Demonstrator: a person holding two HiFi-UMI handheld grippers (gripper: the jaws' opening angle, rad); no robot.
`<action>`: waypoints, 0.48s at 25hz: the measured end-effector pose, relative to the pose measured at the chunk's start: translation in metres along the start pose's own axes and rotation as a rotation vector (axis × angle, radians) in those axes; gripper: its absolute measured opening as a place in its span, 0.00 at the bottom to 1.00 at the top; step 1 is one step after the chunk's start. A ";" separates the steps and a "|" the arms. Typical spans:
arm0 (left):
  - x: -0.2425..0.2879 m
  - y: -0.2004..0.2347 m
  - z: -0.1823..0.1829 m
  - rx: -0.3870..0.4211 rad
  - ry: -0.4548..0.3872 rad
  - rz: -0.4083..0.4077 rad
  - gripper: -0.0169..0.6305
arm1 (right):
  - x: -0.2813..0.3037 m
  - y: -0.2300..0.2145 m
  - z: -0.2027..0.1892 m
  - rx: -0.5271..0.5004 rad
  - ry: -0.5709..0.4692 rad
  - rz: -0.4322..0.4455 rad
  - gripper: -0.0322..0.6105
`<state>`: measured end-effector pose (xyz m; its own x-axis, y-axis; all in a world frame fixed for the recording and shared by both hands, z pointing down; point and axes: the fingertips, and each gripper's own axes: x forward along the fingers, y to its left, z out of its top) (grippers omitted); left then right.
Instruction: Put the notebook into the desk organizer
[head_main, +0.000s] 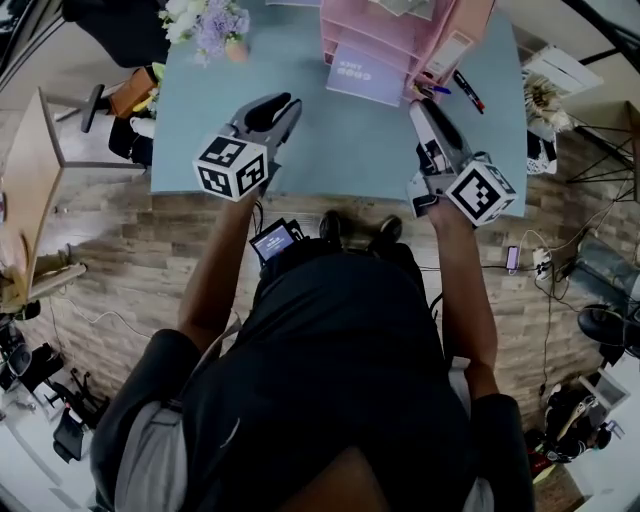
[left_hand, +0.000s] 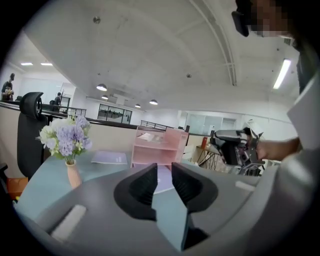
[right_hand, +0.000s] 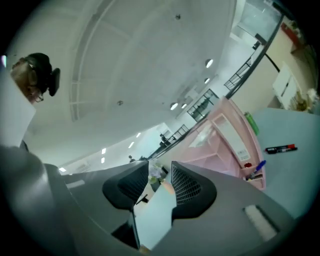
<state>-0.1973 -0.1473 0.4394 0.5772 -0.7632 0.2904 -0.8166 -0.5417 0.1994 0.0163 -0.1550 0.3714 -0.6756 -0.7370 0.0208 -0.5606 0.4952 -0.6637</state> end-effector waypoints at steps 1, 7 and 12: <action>-0.006 -0.003 0.006 0.011 -0.011 -0.003 0.26 | -0.006 0.016 0.007 -0.017 -0.015 0.039 0.27; -0.038 -0.019 0.028 0.070 -0.032 -0.033 0.26 | -0.042 0.076 0.026 -0.192 -0.042 0.080 0.12; -0.056 -0.034 0.024 0.109 0.007 -0.069 0.26 | -0.067 0.095 0.022 -0.279 -0.013 0.058 0.10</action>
<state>-0.2015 -0.0950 0.3940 0.6313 -0.7207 0.2865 -0.7695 -0.6280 0.1159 0.0185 -0.0686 0.2908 -0.7049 -0.7090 -0.0218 -0.6330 0.6427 -0.4316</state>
